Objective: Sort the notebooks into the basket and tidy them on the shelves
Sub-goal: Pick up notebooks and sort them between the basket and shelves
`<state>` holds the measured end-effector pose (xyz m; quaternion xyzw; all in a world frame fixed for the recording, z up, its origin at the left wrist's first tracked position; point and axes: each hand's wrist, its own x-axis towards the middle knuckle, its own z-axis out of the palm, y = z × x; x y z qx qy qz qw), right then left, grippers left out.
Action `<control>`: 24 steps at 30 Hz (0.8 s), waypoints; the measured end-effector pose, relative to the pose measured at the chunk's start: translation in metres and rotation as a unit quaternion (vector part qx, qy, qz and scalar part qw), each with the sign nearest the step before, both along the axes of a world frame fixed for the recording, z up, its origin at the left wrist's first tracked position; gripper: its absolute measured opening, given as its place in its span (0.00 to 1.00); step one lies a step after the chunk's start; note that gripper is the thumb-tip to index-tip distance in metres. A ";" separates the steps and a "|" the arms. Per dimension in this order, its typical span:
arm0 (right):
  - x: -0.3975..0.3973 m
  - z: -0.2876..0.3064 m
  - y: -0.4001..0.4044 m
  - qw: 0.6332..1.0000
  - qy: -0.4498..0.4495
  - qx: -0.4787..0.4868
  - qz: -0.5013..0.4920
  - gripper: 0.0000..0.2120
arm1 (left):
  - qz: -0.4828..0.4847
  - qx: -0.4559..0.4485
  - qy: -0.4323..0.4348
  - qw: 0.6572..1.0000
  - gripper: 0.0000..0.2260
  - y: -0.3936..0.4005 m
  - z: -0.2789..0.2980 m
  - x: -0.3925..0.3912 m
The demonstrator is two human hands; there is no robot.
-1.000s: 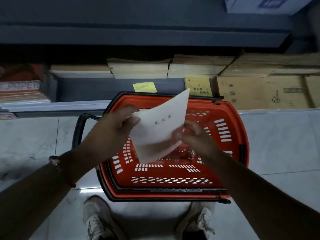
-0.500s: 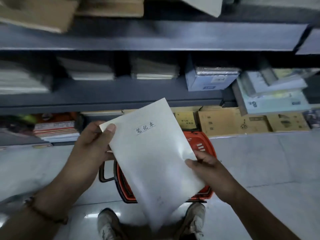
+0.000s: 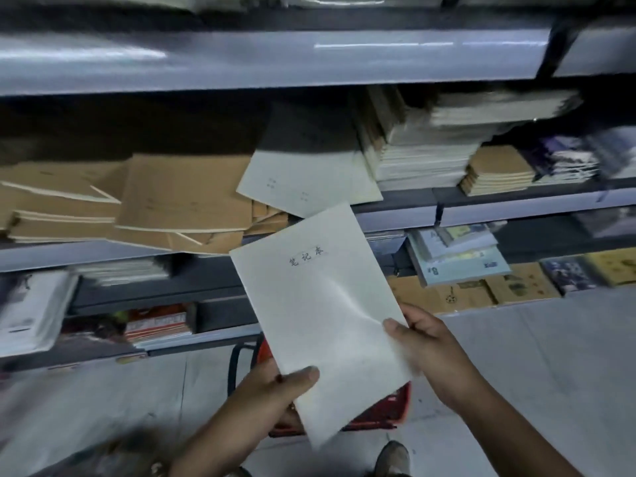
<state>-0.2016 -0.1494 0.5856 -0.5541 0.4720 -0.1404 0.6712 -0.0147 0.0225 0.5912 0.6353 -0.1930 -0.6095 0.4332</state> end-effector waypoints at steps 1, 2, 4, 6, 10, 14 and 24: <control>0.003 0.010 -0.004 1.000 -0.012 -0.006 -0.004 0.11 | 0.008 -0.009 -0.004 1.000 0.22 -0.003 0.009 -0.001; 0.005 0.018 -0.008 1.000 -0.022 -0.013 -0.010 0.11 | 0.025 -0.019 -0.009 0.999 0.22 -0.008 0.017 0.000; 0.011 0.032 -0.015 0.999 -0.035 -0.020 -0.022 0.10 | 0.065 -0.030 -0.041 0.997 0.18 -0.017 0.030 0.001; 0.018 0.042 -0.023 0.999 -0.042 -0.023 -0.024 0.10 | 0.096 -0.054 -0.073 0.991 0.12 -0.028 0.041 0.004; 0.035 0.052 -0.035 0.998 -0.042 -0.032 -0.027 0.11 | 0.164 -0.105 -0.100 0.976 0.09 -0.049 0.060 0.010; 0.053 0.057 -0.045 0.997 -0.020 -0.053 -0.051 0.09 | 0.204 -0.137 -0.099 0.964 0.10 -0.076 0.062 0.018; 0.100 0.094 -0.109 0.995 0.001 -0.096 0.009 0.20 | 0.250 -0.120 -0.189 0.942 0.14 -0.162 0.057 0.084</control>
